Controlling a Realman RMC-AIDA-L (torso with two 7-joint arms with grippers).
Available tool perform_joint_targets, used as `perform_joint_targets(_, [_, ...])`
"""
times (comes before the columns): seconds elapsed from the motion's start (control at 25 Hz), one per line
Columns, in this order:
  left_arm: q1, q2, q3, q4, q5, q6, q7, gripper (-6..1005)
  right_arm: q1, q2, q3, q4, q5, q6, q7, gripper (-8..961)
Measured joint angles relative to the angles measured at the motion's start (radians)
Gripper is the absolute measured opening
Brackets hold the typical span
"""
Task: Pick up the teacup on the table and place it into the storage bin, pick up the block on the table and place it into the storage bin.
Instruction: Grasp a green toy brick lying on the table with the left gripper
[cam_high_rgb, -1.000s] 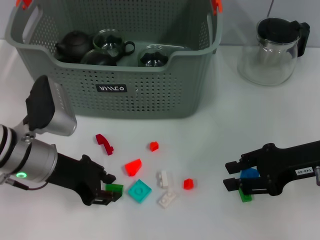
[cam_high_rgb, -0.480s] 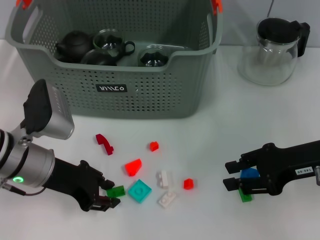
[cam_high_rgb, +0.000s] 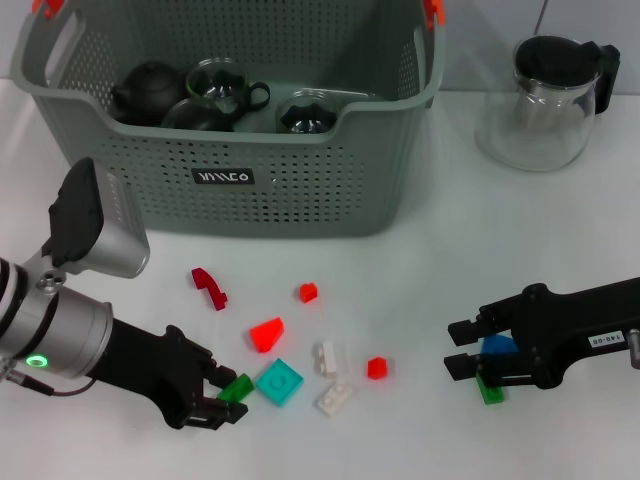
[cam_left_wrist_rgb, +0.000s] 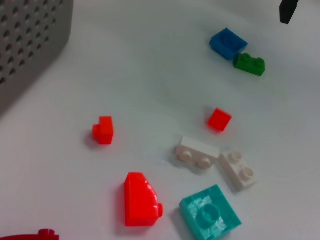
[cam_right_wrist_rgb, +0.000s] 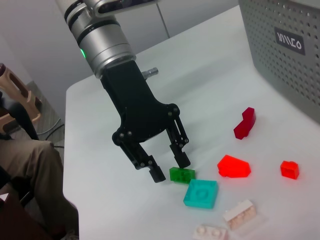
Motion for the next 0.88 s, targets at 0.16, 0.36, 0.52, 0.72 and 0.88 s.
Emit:
perform_joint_targets(0.16, [-0.003,0.000,0.000,0.002,-0.007,0.005,-0.013,441,0.000,0.000,0.000,0.001,-0.001,0.001,0.000,463])
perform_joint_targets(0.36, [-0.003,0.000,0.005,-0.004,-0.002,-0.025,-0.032,439,0.000,0.000,0.000,0.001,-0.001,0.003,-0.001,463])
perform_joint_targets(0.52, [0.000,0.000,0.009,-0.007,-0.001,-0.035,-0.033,440,-0.001,0.000,0.000,0.001,-0.001,0.003,-0.001,463])
perform_joint_targets(0.72, [0.001,0.000,0.011,-0.009,-0.005,-0.032,-0.033,441,-0.001,0.000,0.000,0.001,-0.001,0.002,-0.001,463])
perform_joint_targets(0.88, [0.003,-0.001,0.015,-0.015,-0.007,-0.032,-0.033,442,-0.001,0.000,0.000,0.001,-0.001,0.003,-0.001,463])
